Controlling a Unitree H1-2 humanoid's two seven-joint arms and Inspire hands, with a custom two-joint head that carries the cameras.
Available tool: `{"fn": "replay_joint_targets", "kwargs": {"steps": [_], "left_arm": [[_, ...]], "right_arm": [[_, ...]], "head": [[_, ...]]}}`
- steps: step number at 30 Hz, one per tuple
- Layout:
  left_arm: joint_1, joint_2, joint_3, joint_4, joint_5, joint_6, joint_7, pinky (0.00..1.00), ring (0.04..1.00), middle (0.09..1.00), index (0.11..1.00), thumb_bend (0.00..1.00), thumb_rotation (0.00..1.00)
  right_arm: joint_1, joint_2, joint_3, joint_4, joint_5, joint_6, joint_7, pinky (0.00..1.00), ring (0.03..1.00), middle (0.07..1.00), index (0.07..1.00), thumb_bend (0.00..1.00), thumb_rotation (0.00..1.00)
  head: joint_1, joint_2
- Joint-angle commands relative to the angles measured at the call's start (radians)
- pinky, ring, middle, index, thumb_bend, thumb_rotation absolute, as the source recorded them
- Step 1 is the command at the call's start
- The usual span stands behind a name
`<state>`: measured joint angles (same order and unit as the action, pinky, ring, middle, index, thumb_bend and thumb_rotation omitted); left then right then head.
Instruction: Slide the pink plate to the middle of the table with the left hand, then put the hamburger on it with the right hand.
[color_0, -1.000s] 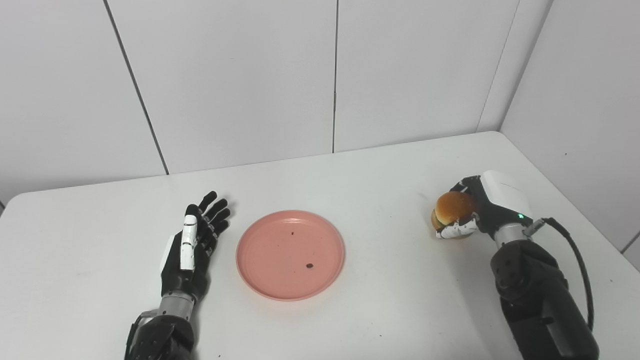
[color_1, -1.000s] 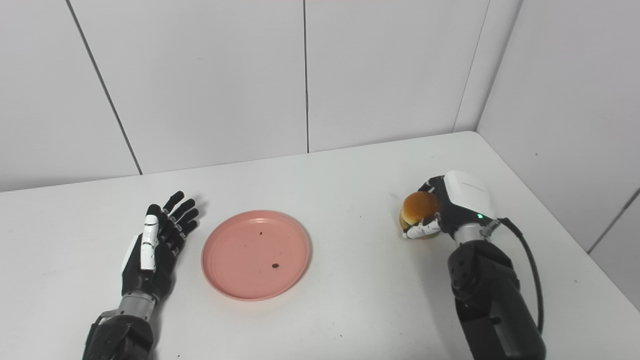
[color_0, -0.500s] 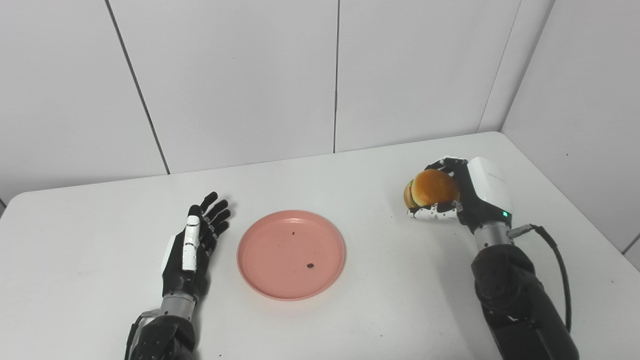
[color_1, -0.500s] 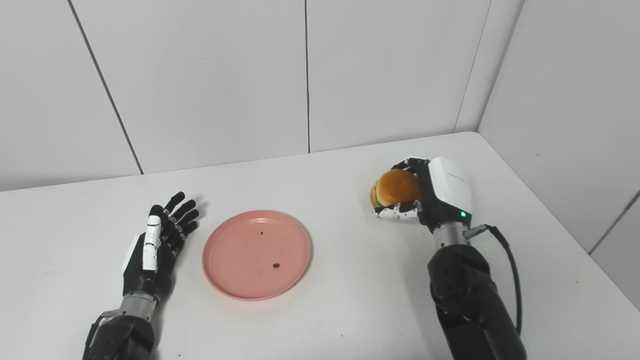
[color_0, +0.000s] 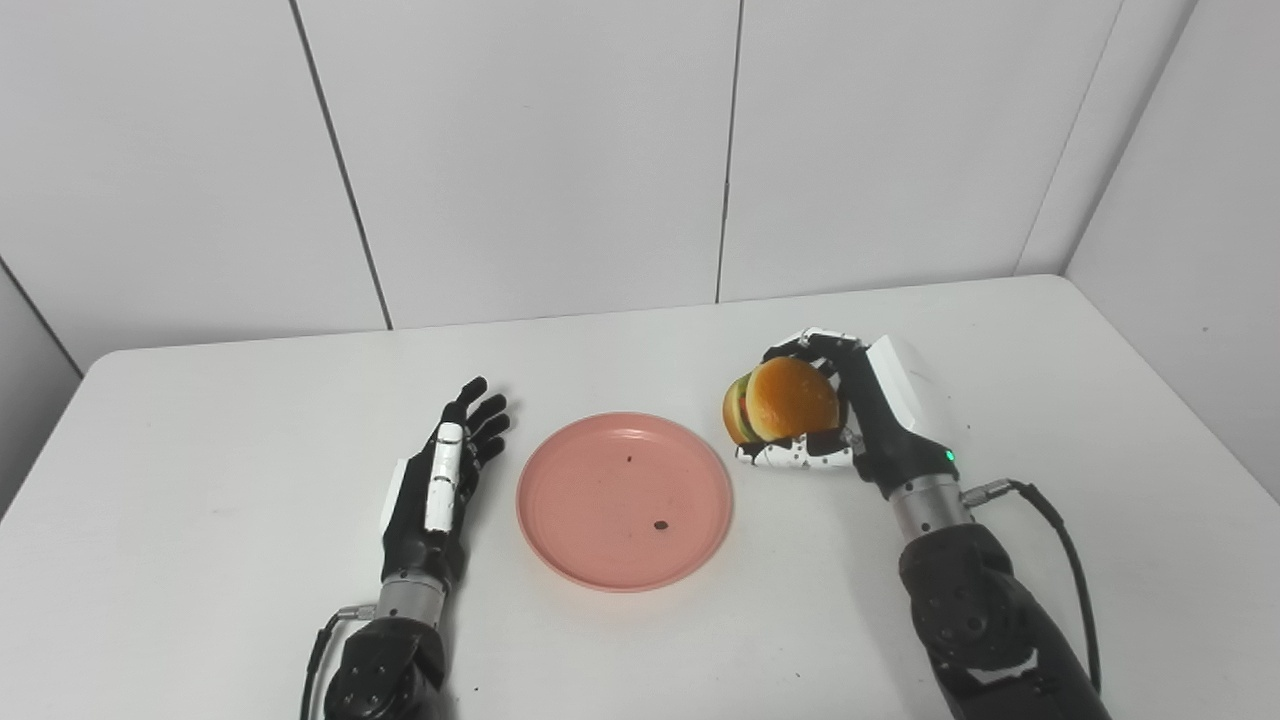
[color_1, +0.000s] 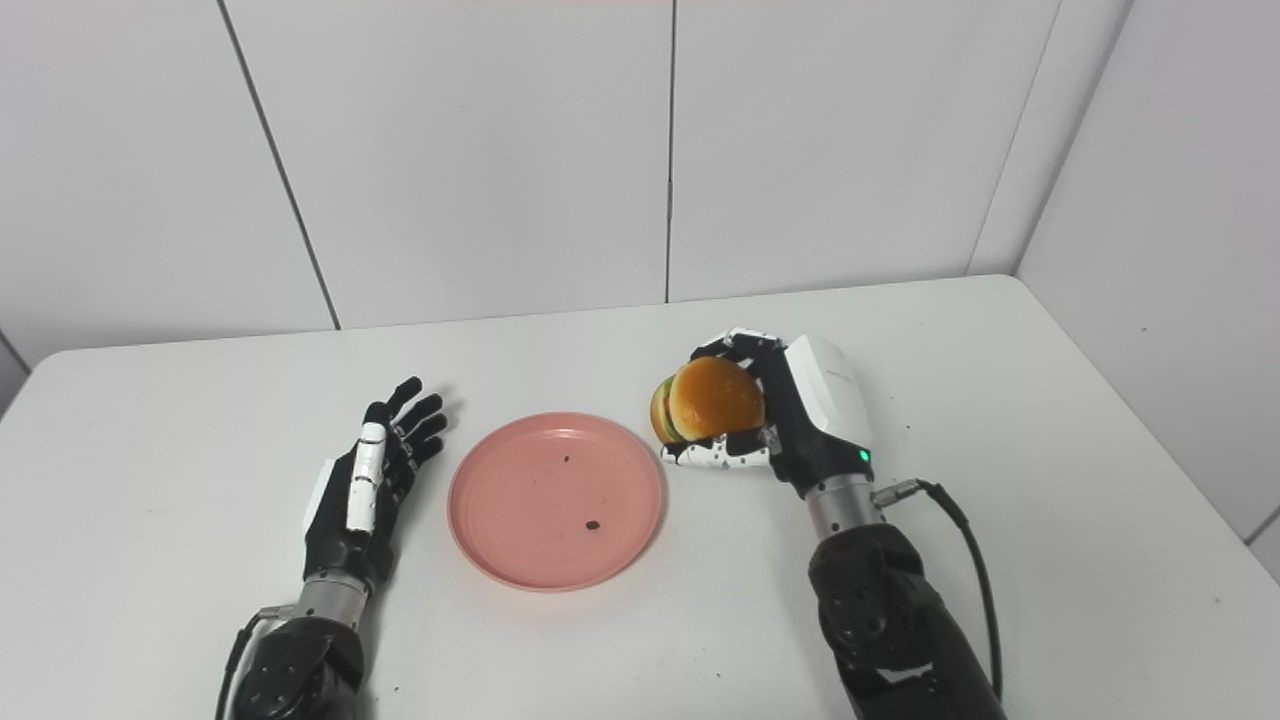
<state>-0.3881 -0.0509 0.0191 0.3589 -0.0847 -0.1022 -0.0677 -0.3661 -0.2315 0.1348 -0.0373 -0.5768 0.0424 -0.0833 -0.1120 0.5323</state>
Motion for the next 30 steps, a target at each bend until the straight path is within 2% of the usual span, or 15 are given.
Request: {"fn": "replay_joint_targets", "kwargs": {"steps": [1,3,8,10,12,14,16,20,26,30], "left_arm": [[0.092,-0.027,-0.008,0.063,0.002,0.003,0.012,0.89,0.867,0.864,0.864,0.6,1.0],[0.093,-0.03,-0.013,0.058,0.01,0.009,0.02,0.89,0.863,0.863,0.861,0.58,1.0],[0.096,-0.032,-0.023,0.052,0.028,0.012,0.031,0.89,0.865,0.869,0.866,0.57,1.0],[0.097,-0.031,-0.027,0.051,0.037,0.011,0.036,0.88,0.868,0.872,0.867,0.57,1.0],[0.099,-0.031,-0.032,0.049,0.046,0.011,0.04,0.88,0.871,0.873,0.869,0.58,1.0],[0.1,-0.033,-0.036,0.049,0.051,0.011,0.042,0.89,0.875,0.876,0.872,0.58,1.0],[0.099,-0.036,-0.037,0.047,0.049,0.014,0.043,0.89,0.879,0.878,0.873,0.58,1.0],[0.099,-0.042,-0.042,0.05,0.057,0.015,0.055,0.88,0.874,0.875,0.868,0.57,1.0],[0.101,-0.045,-0.048,0.052,0.076,0.008,0.077,0.86,0.853,0.856,0.851,0.58,1.0],[0.103,-0.045,-0.054,0.047,0.081,0.008,0.079,0.86,0.852,0.854,0.85,0.58,1.0]], "right_arm": [[-0.047,0.013,0.027,-0.003,-0.002,-0.096,-0.023,0.14,0.404,0.491,0.48,0.52,0.0],[-0.053,0.026,0.05,0.01,0.001,-0.12,-0.02,0.16,0.414,0.434,0.505,0.51,0.0],[-0.078,0.048,0.09,0.024,0.005,-0.135,0.004,0.21,0.444,0.435,0.507,0.51,0.0],[-0.091,0.049,0.102,0.032,-0.002,-0.145,0.009,0.22,0.37,0.452,0.525,0.51,0.0],[-0.106,0.048,0.12,0.04,-0.019,-0.156,0.009,0.2,0.346,0.442,0.53,0.5,0.0],[-0.12,0.044,0.137,0.037,-0.034,-0.148,0.023,0.18,0.343,0.438,0.529,0.5,0.0],[-0.13,0.041,0.148,0.036,-0.04,-0.139,0.042,0.18,0.392,0.482,0.492,0.51,0.0],[-0.149,0.043,0.166,0.04,-0.057,-0.124,0.071,0.18,0.415,0.493,0.483,0.52,0.0],[-0.174,0.038,0.185,0.066,-0.105,-0.125,0.088,0.19,0.415,0.491,0.483,0.52,0.0],[-0.187,0.027,0.2,0.089,-0.12,-0.134,0.105,0.23,0.371,0.447,0.534,0.51,0.0]], "head": [[0.016,0.002],[0.023,0.003],[0.041,0.007],[0.044,0.007],[0.055,0.009],[0.063,0.009],[0.07,0.01],[0.086,0.011],[0.091,0.015],[0.096,0.017]]}}
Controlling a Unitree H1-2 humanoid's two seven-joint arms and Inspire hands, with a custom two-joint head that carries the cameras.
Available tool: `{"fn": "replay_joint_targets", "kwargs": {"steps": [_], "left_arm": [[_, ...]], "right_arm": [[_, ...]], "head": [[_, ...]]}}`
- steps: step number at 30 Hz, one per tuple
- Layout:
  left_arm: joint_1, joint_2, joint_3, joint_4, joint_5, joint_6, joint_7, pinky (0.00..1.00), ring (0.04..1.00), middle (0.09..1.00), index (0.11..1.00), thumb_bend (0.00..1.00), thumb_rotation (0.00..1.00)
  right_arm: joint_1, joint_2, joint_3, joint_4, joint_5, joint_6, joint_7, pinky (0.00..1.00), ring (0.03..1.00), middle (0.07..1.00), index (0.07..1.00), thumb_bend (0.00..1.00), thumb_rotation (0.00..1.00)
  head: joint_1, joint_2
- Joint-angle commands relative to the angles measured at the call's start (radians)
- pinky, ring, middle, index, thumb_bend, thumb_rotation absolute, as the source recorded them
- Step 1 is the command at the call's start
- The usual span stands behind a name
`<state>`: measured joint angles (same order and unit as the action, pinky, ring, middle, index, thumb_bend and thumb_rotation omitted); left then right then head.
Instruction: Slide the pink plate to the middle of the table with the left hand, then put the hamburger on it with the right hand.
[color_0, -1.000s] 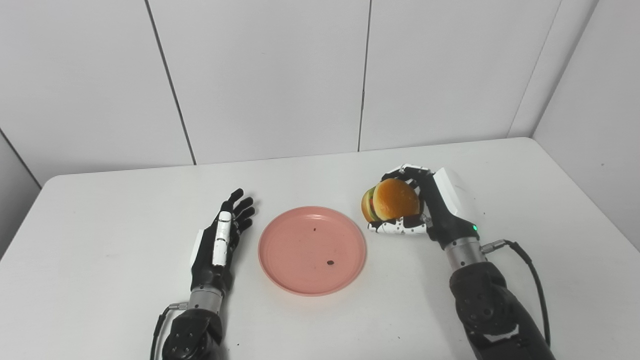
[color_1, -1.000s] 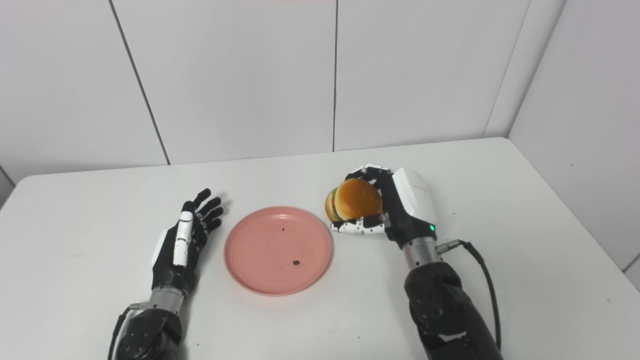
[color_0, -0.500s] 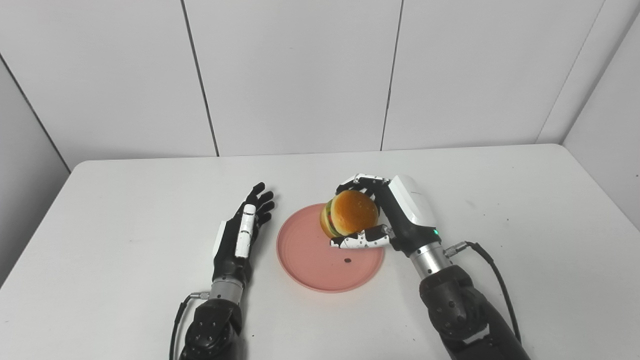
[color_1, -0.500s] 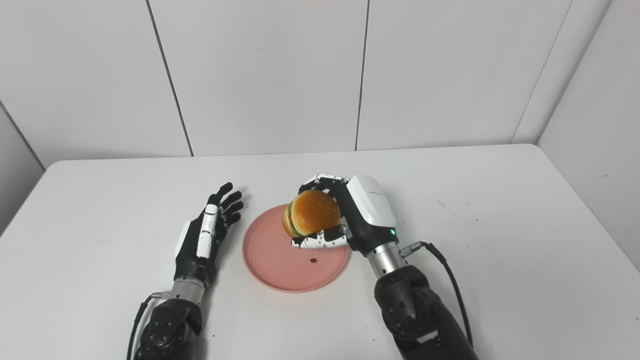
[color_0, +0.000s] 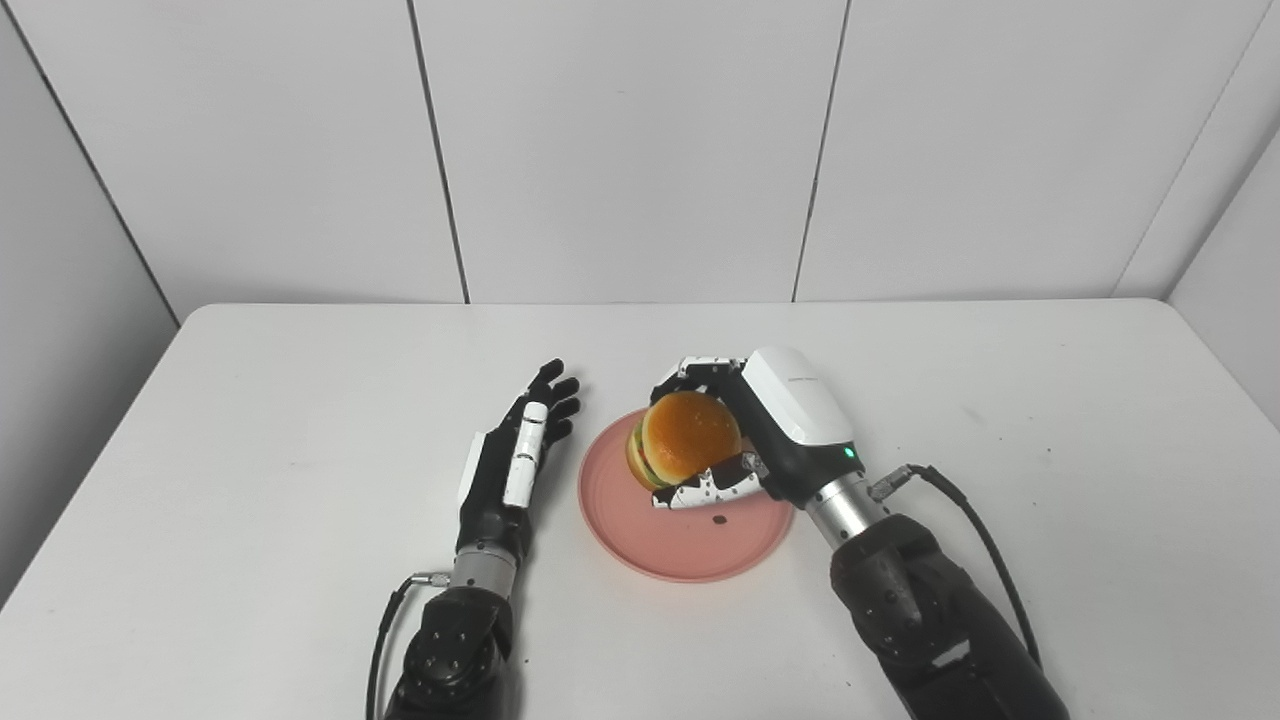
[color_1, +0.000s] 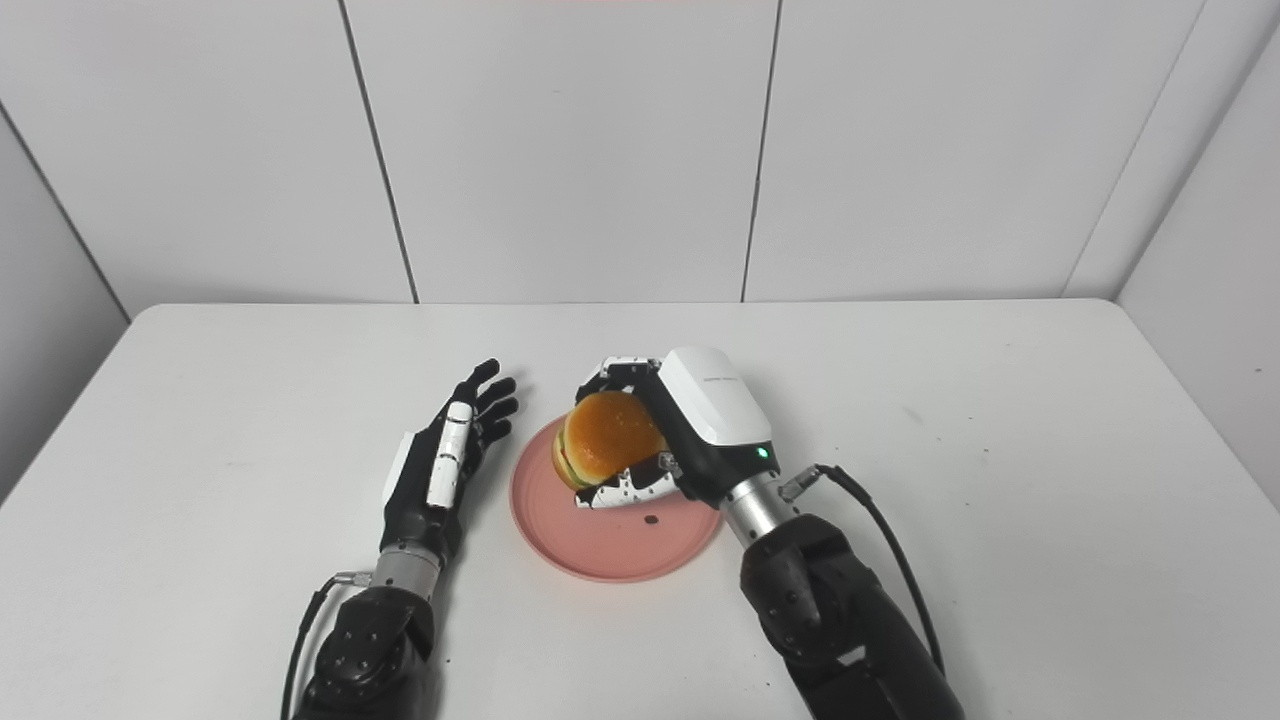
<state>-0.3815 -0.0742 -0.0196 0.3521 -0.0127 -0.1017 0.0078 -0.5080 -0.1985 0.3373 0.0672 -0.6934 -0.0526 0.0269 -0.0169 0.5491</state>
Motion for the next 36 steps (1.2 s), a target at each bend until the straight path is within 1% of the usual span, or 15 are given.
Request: {"fn": "replay_joint_targets", "kwargs": {"steps": [1,4,8,18,19,22,24,26,27,28,31,32,33,34,36], "left_arm": [[0.097,-0.019,-0.018,0.051,0.013,0.01,0.003,0.86,0.852,0.855,0.85,0.58,1.0],[0.097,-0.018,-0.018,0.048,0.01,0.013,-0.001,0.87,0.857,0.861,0.858,0.58,1.0],[0.096,-0.019,-0.018,0.049,0.014,0.014,0.002,0.87,0.856,0.86,0.859,0.59,1.0],[0.095,-0.02,-0.014,0.045,0.007,0.018,-0.006,0.88,0.864,0.865,0.857,0.58,1.0],[0.095,-0.019,-0.016,0.046,0.011,0.016,-0.004,0.88,0.863,0.864,0.856,0.58,1.0],[0.094,-0.021,-0.015,0.047,0.01,0.014,-0.003,0.88,0.86,0.863,0.855,0.57,1.0],[0.094,-0.021,-0.017,0.046,0.014,0.017,-0.001,0.87,0.859,0.862,0.856,0.58,1.0],[0.091,-0.021,-0.018,0.049,0.02,0.018,0.002,0.87,0.856,0.86,0.855,0.58,1.0],[0.09,-0.021,-0.018,0.05,0.02,0.018,0.004,0.87,0.855,0.859,0.855,0.58,1.0],[0.091,-0.022,-0.017,0.048,0.019,0.02,0.003,0.87,0.854,0.859,0.855,0.59,1.0],[0.094,-0.021,-0.019,0.043,0.018,0.021,-0.001,0.87,0.859,0.863,0.856,0.58,1.0],[0.094,-0.021,-0.019,0.042,0.018,0.022,-0.001,0.87,0.86,0.864,0.857,0.58,1.0],[0.095,-0.021,-0.02,0.041,0.018,0.022,-0.002,0.87,0.859,0.864,0.858,0.58,1.0],[0.095,-0.022,-0.018,0.042,0.014,0.02,-0.002,0.87,0.859,0.864,0.858,0.58,1.0],[0.094,-0.024,-0.016,0.044,0.011,0.019,-0.001,0.87,0.86,0.864,0.855,0.58,1.0]], "right_arm": [[-0.048,-0.01,0.003,-0.01,-0.013,-0.038,-0.003,0.24,0.37,0.446,0.537,0.51,0.0],[-0.052,-0.016,0.008,0.005,-0.025,-0.038,-0.004,0.22,0.409,0.489,0.49,0.51,0.0],[-0.06,-0.025,0.012,0.036,-0.033,-0.044,-0.008,0.27,0.385,0.439,0.527,0.51,0.0],[-0.071,-0.045,0.029,0.011,-0.075,-0.013,0.053,0.32,0.405,0.455,0.52,0.51,0.0],[-0.072,-0.048,0.03,0.009,-0.078,-0.01,0.061,0.34,0.401,0.447,0.528,0.51,0.0],[-0.073,-0.053,0.032,0.002,-0.088,-0.006,0.083,0.49,0.437,0.457,0.533,0.51,0.0],[-0.074,-0.055,0.033,0.004,-0.092,-0.013,0.087,0.53,0.52,0.466,0.524,0.52,0.0],[-0.074,-0.056,0.035,0.013,-0.088,-0.031,0.081,0.53,0.539,0.473,0.519,0.52,0.0],[-0.075,-0.057,0.036,0.017,-0.084,-0.039,0.078,0.54,0.568,0.558,0.505,0.51,0.08],[-0.074,-0.057,0.037,0.018,-0.081,-0.043,0.078,0.54,0.578,0.588,0.5,0.51,0.11],[-0.068,-0.058,0.041,0.019,-0.081,-0.056,0.065,0.65,0.688,0.695,0.498,0.51,0.14],[-0.068,-0.06,0.043,0.022,-0.078,-0.064,0.062,0.68,0.721,0.725,0.648,0.55,0.18],[-0.067,-0.061,0.044,0.023,-0.076,-0.069,0.06,0.71,0.745,0.746,0.727,0.58,0.21],[-0.069,-0.065,0.049,0.024,-0.077,-0.072,0.067,0.71,0.748,0.748,0.735,0.58,0.21],[-0.073,-0.076,0.061,0.025,-0.083,-0.076,0.09,0.79,0.802,0.802,0.813,0.59,0.33]], "head": [[-0.001,0.001],[-0.001,0.002],[-0.001,0.004],[-0.009,0.005],[-0.01,0.002],[-0.01,0.002],[-0.01,0.003],[-0.012,0.004],[-0.012,0.004],[-0.012,0.004],[-0.012,0.004],[-0.012,0.004],[-0.012,0.004],[-0.015,0.007],[-0.015,0.006]]}}
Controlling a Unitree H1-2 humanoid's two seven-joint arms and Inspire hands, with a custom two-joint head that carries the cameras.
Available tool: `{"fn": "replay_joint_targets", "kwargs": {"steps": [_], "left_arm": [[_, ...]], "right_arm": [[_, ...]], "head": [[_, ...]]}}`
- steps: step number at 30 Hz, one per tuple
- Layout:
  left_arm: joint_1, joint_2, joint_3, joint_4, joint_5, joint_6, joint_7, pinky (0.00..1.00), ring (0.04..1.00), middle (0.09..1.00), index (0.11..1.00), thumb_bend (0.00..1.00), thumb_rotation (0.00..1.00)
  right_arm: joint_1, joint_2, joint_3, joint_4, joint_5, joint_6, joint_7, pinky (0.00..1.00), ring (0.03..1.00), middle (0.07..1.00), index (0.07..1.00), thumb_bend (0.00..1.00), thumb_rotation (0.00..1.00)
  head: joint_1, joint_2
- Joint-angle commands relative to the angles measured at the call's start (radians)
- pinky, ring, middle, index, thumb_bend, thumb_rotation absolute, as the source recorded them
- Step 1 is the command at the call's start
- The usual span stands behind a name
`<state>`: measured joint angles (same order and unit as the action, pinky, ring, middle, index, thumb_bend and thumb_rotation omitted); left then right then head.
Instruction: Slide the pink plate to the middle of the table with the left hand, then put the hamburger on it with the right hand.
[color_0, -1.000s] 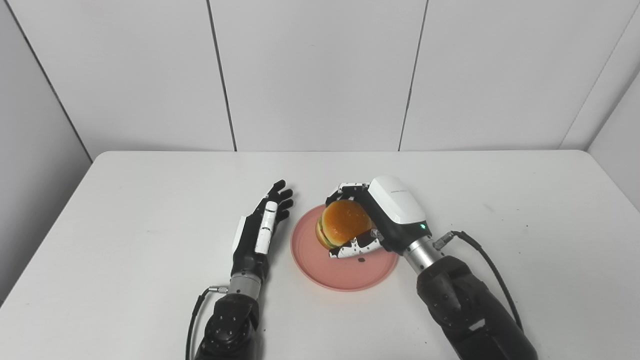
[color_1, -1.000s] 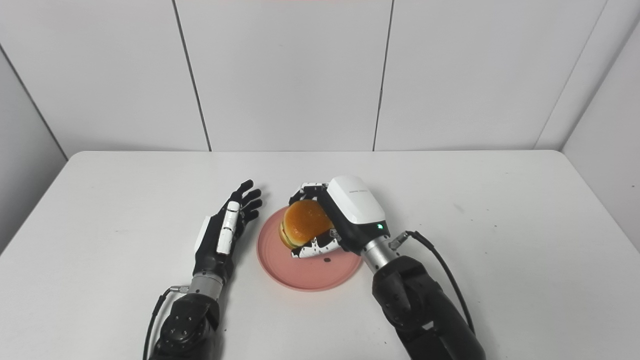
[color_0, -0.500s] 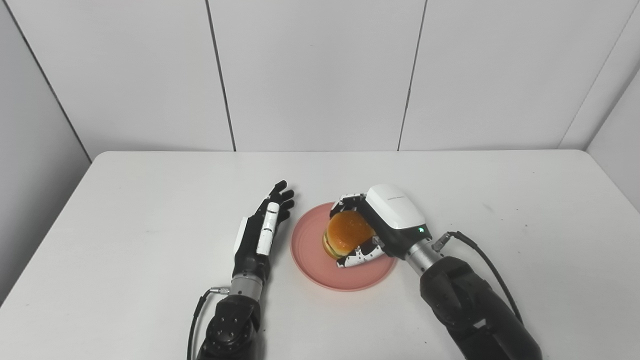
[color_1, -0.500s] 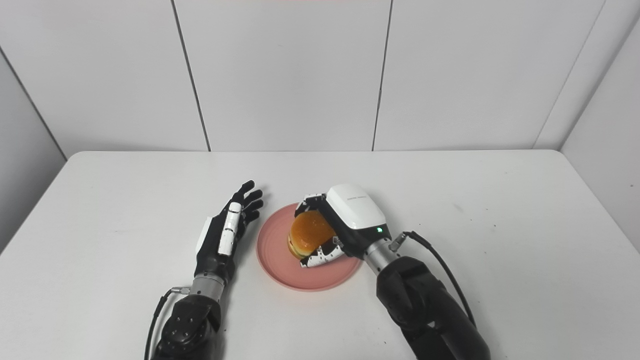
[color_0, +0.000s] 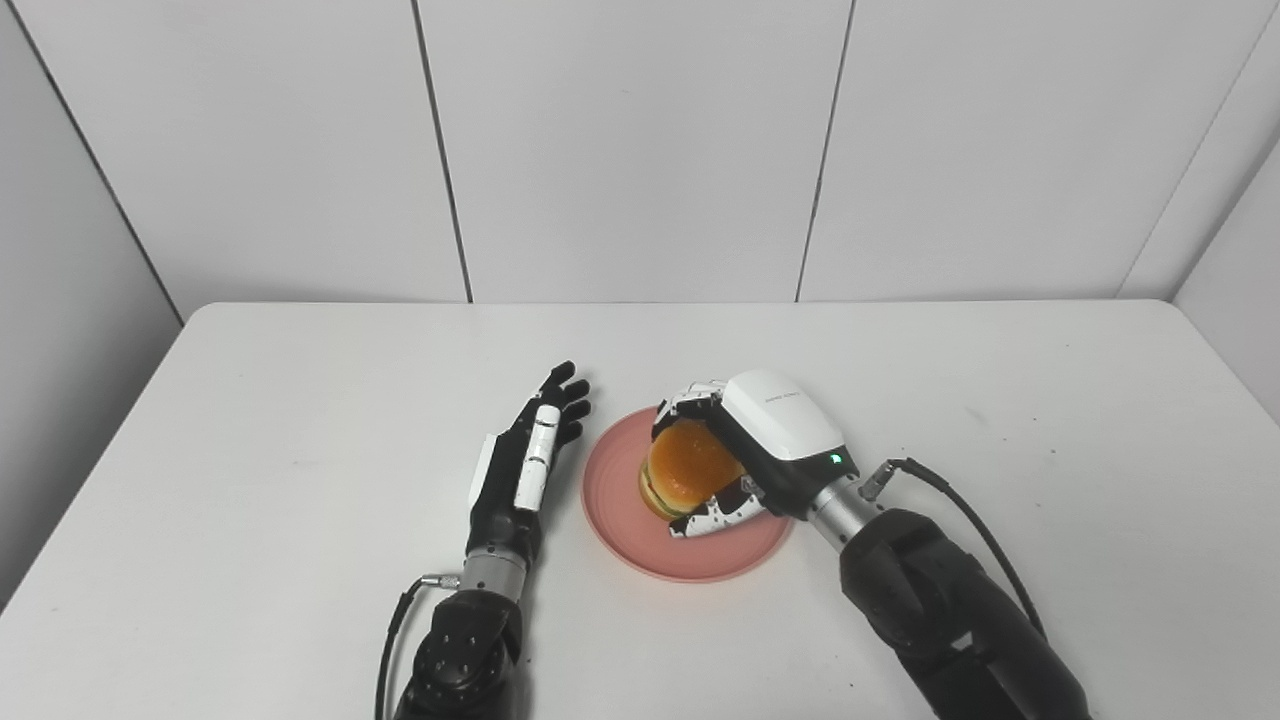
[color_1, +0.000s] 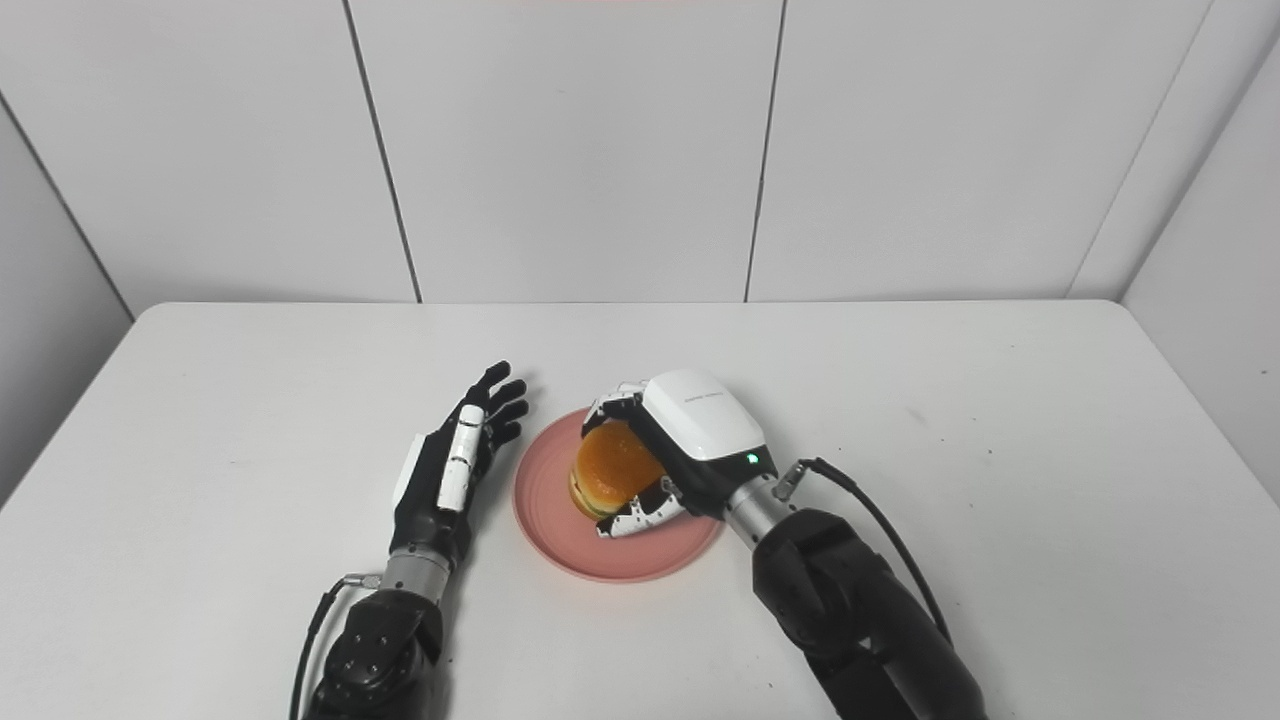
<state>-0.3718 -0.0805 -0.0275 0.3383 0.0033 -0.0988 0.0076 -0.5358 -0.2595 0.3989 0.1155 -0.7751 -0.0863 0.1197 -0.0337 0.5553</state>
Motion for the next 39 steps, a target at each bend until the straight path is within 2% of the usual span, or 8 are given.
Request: {"fn": "replay_joint_targets", "kwargs": {"steps": [1,5,12,21,26,31,33,39], "left_arm": [[0.083,-0.018,-0.007,0.06,-0.007,0.016,-0.001,0.87,0.859,0.862,0.853,0.58,1.0],[0.085,-0.02,-0.006,0.056,-0.008,0.018,-0.003,0.87,0.862,0.865,0.854,0.57,1.0],[0.09,-0.026,-0.003,0.037,-0.01,0.034,0.004,0.87,0.864,0.873,0.857,0.57,1.0],[0.091,-0.023,-0.005,0.027,-0.008,0.047,-0.001,0.87,0.877,0.879,0.86,0.57,1.0],[0.09,-0.026,0.005,0.027,-0.025,0.049,-0.004,0.86,0.863,0.87,0.855,0.56,1.0],[0.089,-0.024,0.007,0.033,-0.037,0.046,-0.008,0.87,0.864,0.868,0.858,0.57,1.0],[0.087,-0.023,0.007,0.037,-0.035,0.043,-0.005,0.87,0.859,0.863,0.853,0.57,1.0],[0.087,-0.019,0.004,0.04,-0.029,0.04,-0.006,0.87,0.858,0.857,0.852,0.58,1.0]], "right_arm": [[-0.047,-0.021,0.007,-0.028,-0.011,-0.034,0.015,0.83,0.83,0.829,0.846,0.59,0.39],[-0.052,-0.033,0.028,-0.058,-0.041,0.023,0.11,0.96,0.919,0.907,0.92,0.63,0.58],[-0.061,-0.04,0.047,-0.076,-0.097,0.065,0.23,1.0,0.984,0.964,0.972,0.68,0.75],[-0.057,-0.035,0.036,-0.091,-0.116,0.076,0.289,1.0,1.0,0.998,0.996,0.71,0.79],[-0.029,-0.024,0.006,-0.093,-0.105,0.04,0.195,1.0,1.0,1.0,1.0,0.73,0.75],[0.015,-0.003,-0.044,-0.068,-0.054,-0.034,0.016,1.0,1.0,1.0,1.0,0.73,0.82],[0.031,0.005,-0.066,-0.058,-0.021,-0.065,-0.043,1.0,1.0,1.0,1.0,0.74,0.79],[0.071,0.028,-0.135,-0.063,0.122,-0.106,-0.103,1.0,1.0,1.0,1.0,0.71,0.82]], "head": [[0.001,-0.002],[0.001,-0.002],[-0.002,0.001],[-0.003,0.002],[-0.004,0.003],[-0.004,0.004],[-0.004,0.005],[-0.004,0.007]]}}
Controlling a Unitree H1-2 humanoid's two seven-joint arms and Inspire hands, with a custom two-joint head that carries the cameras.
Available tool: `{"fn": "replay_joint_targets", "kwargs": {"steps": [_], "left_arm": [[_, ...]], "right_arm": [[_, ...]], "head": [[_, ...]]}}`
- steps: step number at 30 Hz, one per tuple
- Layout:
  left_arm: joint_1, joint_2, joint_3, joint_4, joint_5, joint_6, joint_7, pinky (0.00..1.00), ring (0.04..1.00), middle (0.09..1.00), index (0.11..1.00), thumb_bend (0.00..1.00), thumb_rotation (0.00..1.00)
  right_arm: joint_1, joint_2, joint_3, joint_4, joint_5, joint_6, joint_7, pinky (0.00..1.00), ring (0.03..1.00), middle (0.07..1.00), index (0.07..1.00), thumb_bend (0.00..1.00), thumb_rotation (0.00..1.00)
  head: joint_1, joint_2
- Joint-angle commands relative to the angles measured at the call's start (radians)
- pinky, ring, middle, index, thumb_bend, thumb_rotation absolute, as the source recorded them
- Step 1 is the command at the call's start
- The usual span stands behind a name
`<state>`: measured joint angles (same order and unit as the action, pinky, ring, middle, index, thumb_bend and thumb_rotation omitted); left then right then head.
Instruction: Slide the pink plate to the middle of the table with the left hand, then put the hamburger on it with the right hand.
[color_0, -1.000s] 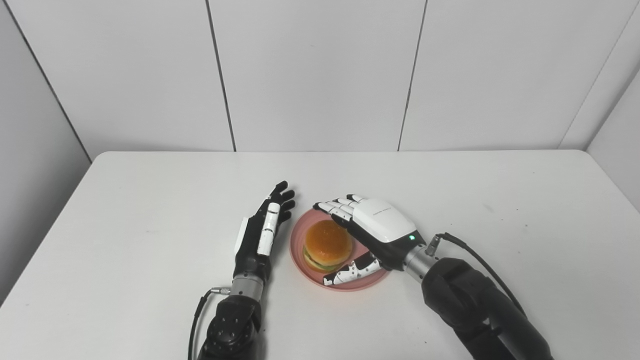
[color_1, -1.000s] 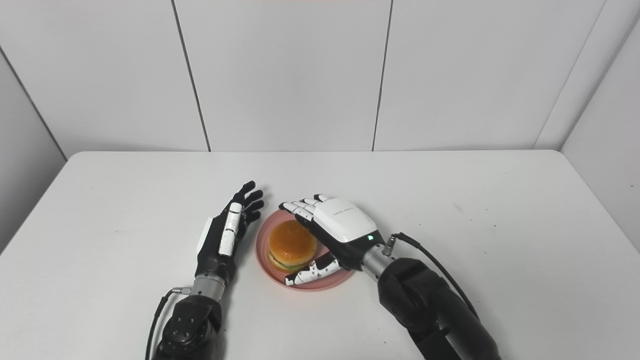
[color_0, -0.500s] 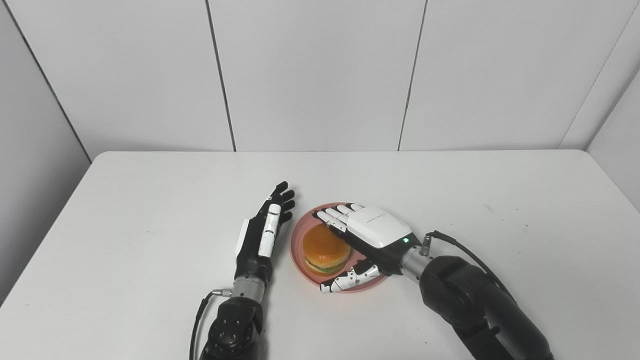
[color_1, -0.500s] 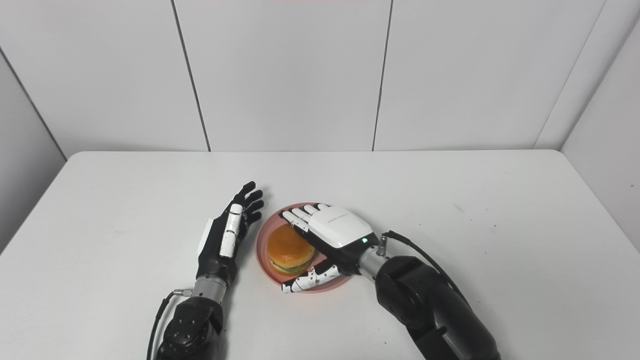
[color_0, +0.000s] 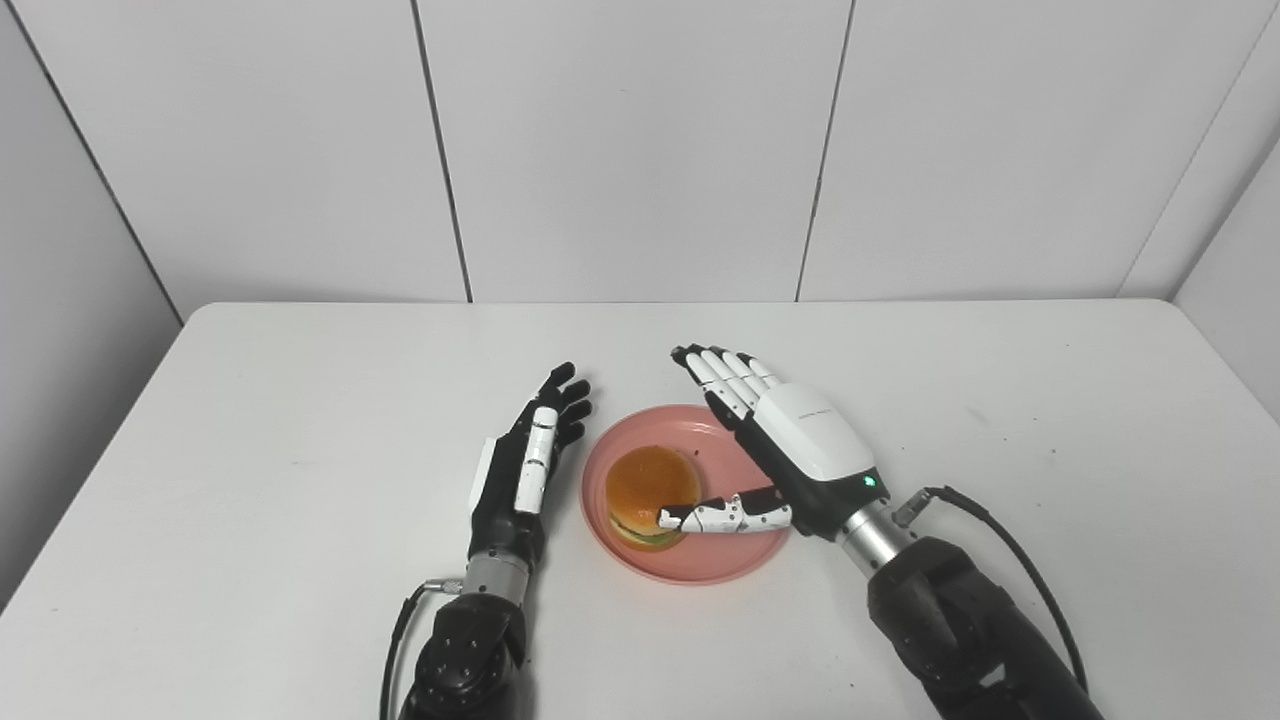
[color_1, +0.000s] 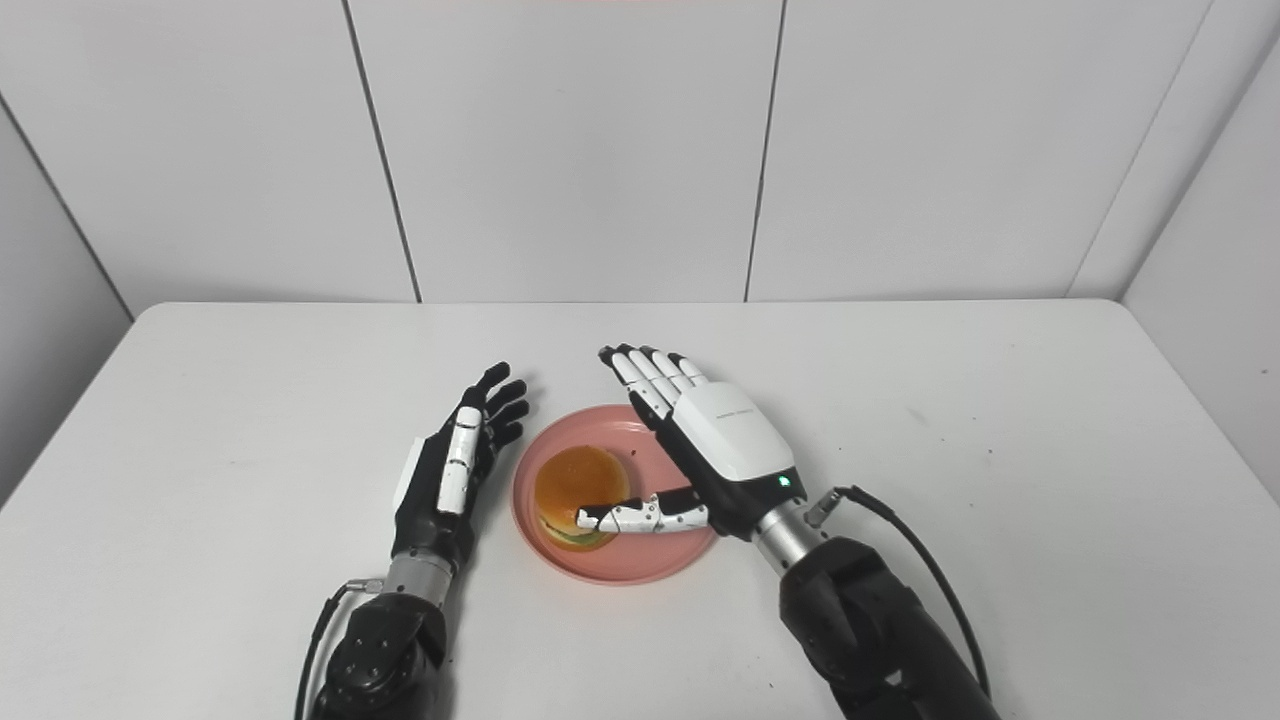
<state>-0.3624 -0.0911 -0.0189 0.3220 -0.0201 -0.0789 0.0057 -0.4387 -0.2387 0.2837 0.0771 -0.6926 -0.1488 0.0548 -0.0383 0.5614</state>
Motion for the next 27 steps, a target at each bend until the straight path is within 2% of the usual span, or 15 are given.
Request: {"fn": "replay_joint_targets", "kwargs": {"steps": [1,4,7,12,17,23,27], "left_arm": [[0.079,-0.007,-0.006,0.056,-0.002,0.019,-0.004,0.87,0.858,0.857,0.853,0.58,1.0],[0.081,-0.009,-0.005,0.051,-0.009,0.018,-0.007,0.88,0.862,0.861,0.857,0.59,1.0],[0.084,-0.011,-0.002,0.046,-0.016,0.016,-0.008,0.89,0.867,0.867,0.865,0.59,1.0],[0.094,-0.004,-0.007,0.027,-0.015,0.006,-0.019,0.91,0.888,0.892,0.896,0.6,1.0],[0.104,-0.008,-0.007,0.011,-0.004,-0.016,-0.005,0.95,0.931,0.932,0.928,0.61,1.0],[0.113,0.007,-0.016,0.01,-0.001,-0.029,-0.021,1.0,0.991,0.983,0.977,0.65,1.0],[0.124,0.011,-0.024,-0.003,0.003,-0.031,-0.024,1.0,1.0,0.999,0.998,0.64,1.0]], "right_arm": [[-0.021,0.01,-0.029,-0.018,0.055,-0.055,-0.049,1.0,1.0,1.0,1.0,0.71,0.82],[0.002,0.022,-0.057,0.004,0.113,-0.072,-0.073,0.99,1.0,1.0,1.0,0.71,0.86],[0.023,0.034,-0.079,0.026,0.171,-0.083,-0.084,0.94,1.0,1.0,1.0,0.72,0.88],[0.052,0.053,-0.103,0.064,0.286,-0.092,-0.065,0.91,1.0,1.0,1.0,0.74,0.93],[0.078,0.088,-0.132,0.092,0.393,-0.09,-0.058,0.99,1.0,1.0,1.0,0.67,1.0],[0.099,0.174,-0.199,0.133,0.563,-0.097,-0.057,0.98,1.0,1.0,1.0,0.63,1.0],[0.102,0.213,-0.229,0.173,0.651,-0.135,-0.041,1.0,1.0,1.0,1.0,0.63,0.99]], "head": [[0.001,0.001],[0.003,0.0],[0.003,0.0],[0.002,0.001],[0.006,-0.001],[0.005,0.001],[0.007,0.0]]}}
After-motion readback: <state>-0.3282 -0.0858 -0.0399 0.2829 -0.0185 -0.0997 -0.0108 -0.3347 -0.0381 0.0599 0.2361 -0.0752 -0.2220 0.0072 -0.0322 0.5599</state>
